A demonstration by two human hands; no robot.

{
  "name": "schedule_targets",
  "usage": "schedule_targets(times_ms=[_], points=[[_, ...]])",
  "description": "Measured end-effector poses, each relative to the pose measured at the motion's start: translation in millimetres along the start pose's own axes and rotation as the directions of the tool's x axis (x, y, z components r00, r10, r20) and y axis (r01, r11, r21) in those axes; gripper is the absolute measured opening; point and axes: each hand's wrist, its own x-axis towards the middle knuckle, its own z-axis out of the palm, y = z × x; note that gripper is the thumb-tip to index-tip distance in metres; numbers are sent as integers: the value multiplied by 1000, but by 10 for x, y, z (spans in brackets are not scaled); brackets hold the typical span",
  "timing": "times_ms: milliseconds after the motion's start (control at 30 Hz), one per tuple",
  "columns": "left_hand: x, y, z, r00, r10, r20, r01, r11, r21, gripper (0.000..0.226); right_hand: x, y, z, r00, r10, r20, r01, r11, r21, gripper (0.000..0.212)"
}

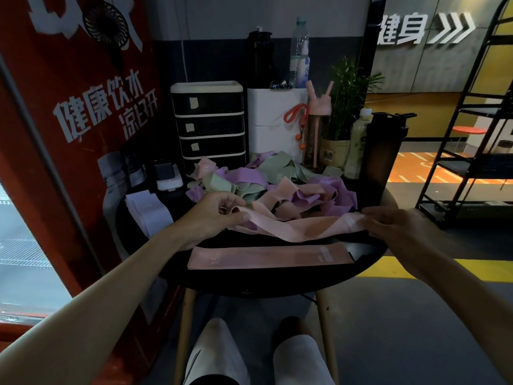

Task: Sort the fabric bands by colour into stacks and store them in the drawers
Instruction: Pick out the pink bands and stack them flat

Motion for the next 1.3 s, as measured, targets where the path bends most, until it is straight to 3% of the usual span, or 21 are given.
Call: schedule_targets(times_ms=[233, 467, 567, 733, 900, 1100, 1233, 1300], points=[[-40, 2, -19, 988, 12, -155, -34, 990, -134, 22, 45, 8, 36, 995, -25, -92, 24, 1000, -15, 12], [-47, -37, -43, 994, 0, -110, -16, 989, -145, 29, 74, 4, 73, 993, -16, -116, 25, 997, 75, 15], [-39, -43, -38, 993, -59, -101, 31, 965, -259, 40, 129, 52, 69, 990, 8, -139, 13, 989, 147, 20], [-28, -15, -14, 989, -135, -65, 89, 880, -466, 34, 186, 100, 96, 986, 16, -164, 18, 979, 204, 24], [-34, 70, 25, 976, -212, -48, 125, 731, -671, 30, 197, 105, 123, 986, 42, -163, -5, 975, 222, 23], [-57, 175, 55, 984, -175, 42, 136, 565, -814, 25, 223, 141, 112, 976, 85, -203, -22, 956, 294, 24], [-95, 169, 24, 987, -110, 121, 163, 614, -772, 25, 225, 147, 76, 977, 139, -161, -69, 924, 377, 18], [-84, 132, 3, 985, -133, 107, 170, 678, -715, 24, 221, 129, 61, 980, 168, -106, -102, 884, 457, 29]])
